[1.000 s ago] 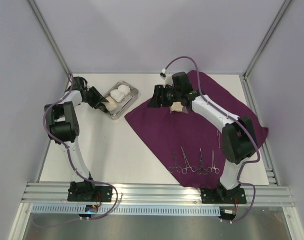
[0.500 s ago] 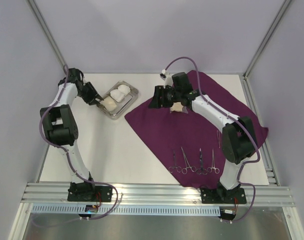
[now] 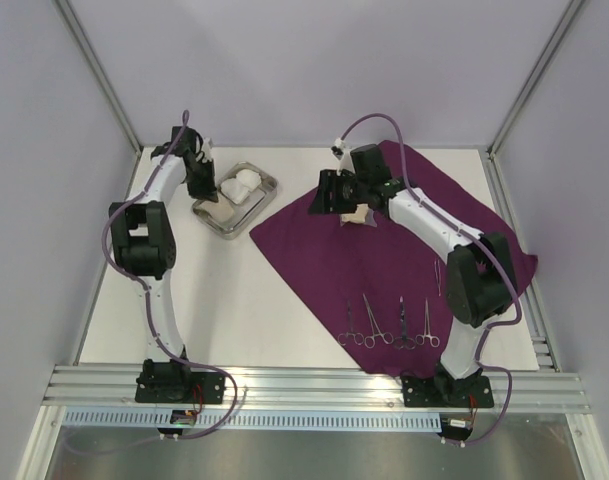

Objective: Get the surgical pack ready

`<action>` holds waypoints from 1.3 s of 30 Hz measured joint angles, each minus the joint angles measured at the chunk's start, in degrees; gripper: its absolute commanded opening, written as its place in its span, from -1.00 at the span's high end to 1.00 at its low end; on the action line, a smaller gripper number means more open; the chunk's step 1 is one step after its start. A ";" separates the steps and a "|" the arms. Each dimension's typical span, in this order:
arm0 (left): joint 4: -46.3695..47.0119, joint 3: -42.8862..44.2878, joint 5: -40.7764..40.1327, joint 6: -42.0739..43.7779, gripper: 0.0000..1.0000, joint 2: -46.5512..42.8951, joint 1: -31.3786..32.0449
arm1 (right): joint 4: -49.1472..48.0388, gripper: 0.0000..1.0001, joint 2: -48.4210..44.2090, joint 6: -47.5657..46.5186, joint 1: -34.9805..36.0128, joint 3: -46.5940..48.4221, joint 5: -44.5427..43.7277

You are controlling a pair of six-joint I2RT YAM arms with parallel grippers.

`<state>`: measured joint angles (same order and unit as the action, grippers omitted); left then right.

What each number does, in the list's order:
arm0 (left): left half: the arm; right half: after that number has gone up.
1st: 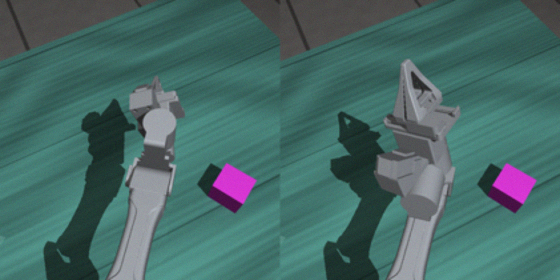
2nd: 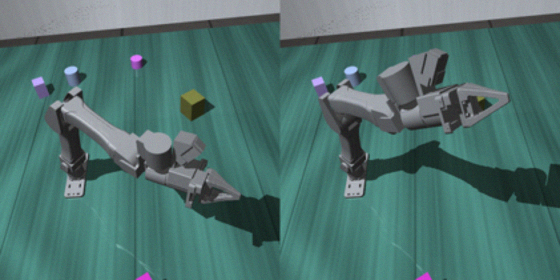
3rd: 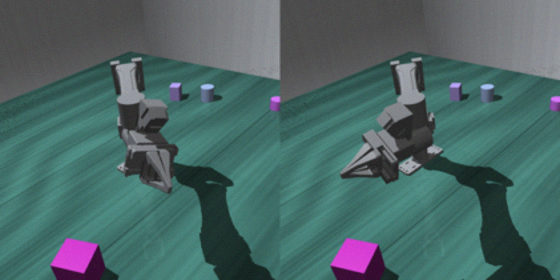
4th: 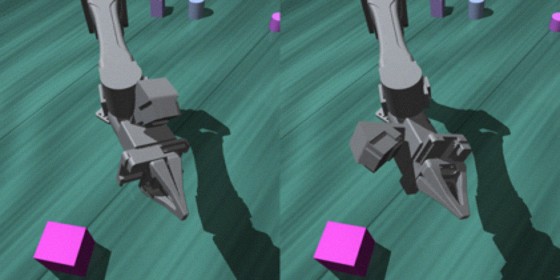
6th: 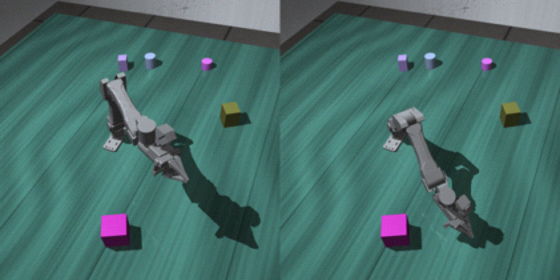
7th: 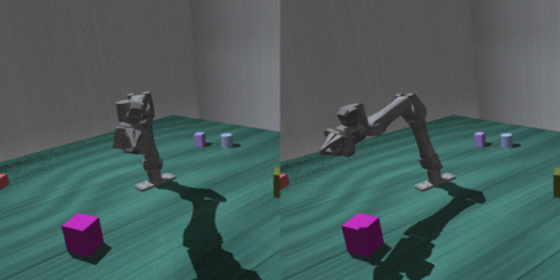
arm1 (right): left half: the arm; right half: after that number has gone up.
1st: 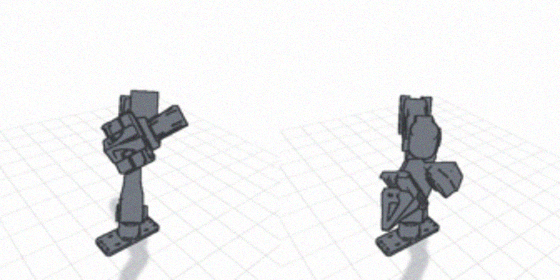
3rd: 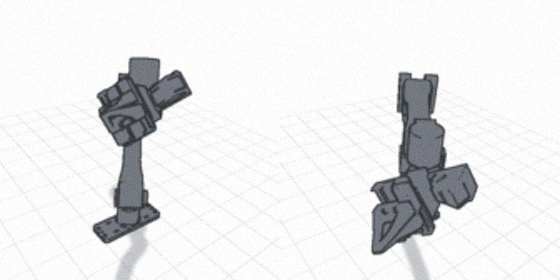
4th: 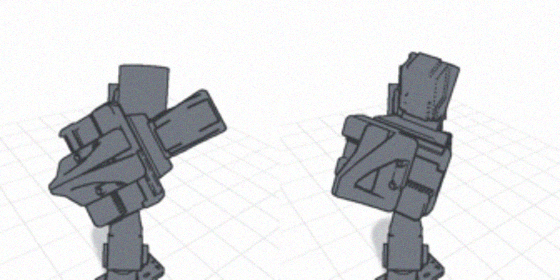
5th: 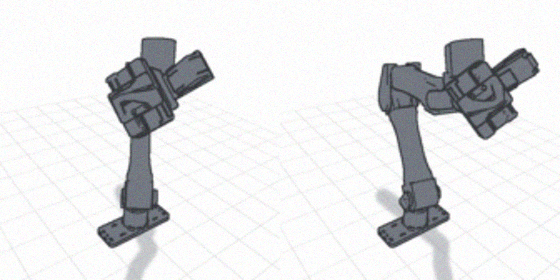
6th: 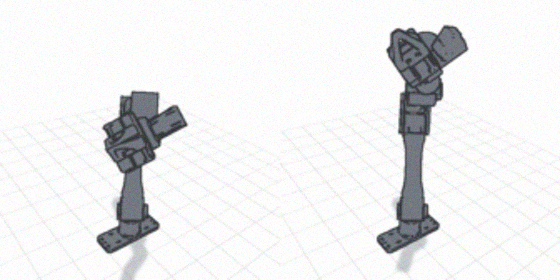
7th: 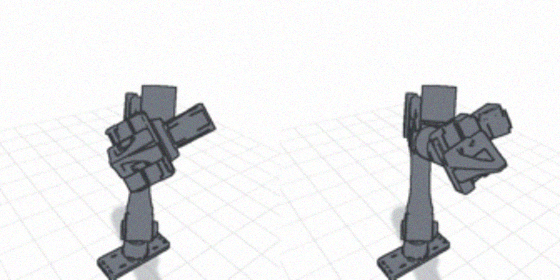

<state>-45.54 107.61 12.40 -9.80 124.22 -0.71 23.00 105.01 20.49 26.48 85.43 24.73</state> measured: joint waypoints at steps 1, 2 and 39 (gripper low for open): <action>0.09 0.00 -0.90 0.96 0.74 0.70 0.07 | 0.44 -0.14 0.00 0.24 -0.31 0.00 -0.87; 0.15 0.00 -1.81 1.73 0.74 1.36 -0.02 | 0.90 -0.14 0.00 0.55 -0.76 0.00 -1.97; -0.52 0.39 0.87 5.01 0.62 -1.09 -1.07 | 6.95 0.41 21.53 6.43 -17.62 9.99 -6.43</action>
<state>-46.06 108.01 13.28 -4.80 123.13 -1.78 29.95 126.54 26.92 8.86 95.42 18.31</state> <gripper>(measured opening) 0.184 0.362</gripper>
